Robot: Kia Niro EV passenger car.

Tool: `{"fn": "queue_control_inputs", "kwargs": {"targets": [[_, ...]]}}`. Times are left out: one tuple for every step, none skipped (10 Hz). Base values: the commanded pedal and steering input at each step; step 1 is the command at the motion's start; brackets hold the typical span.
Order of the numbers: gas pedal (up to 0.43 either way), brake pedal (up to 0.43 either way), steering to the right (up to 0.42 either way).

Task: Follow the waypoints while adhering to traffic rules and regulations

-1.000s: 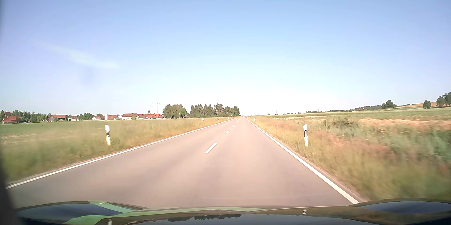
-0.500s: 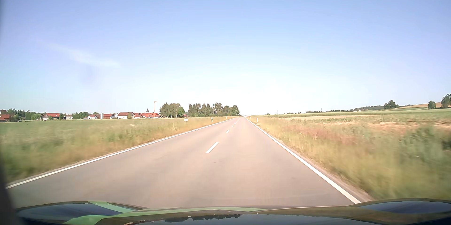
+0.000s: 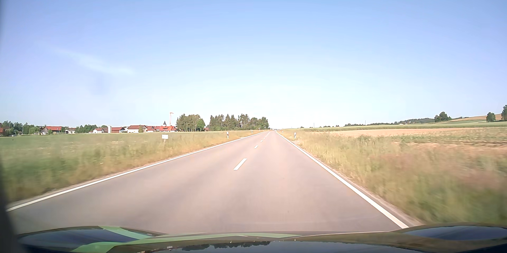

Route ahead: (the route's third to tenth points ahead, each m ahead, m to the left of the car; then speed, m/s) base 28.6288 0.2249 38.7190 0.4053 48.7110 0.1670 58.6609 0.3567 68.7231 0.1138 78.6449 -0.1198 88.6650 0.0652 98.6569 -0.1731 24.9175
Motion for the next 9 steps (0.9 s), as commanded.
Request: {"fn": "queue_control_inputs", "kwargs": {"targets": [[0.248,0.000,-0.001],[0.248,0.000,-0.001],[0.260,0.000,-0.001],[0.260,0.000,-0.001],[0.260,0.000,-0.001],[0.260,0.000,-0.001],[0.260,0.000,-0.001],[0.260,0.000,-0.001],[0.268,0.000,-0.001]]}}
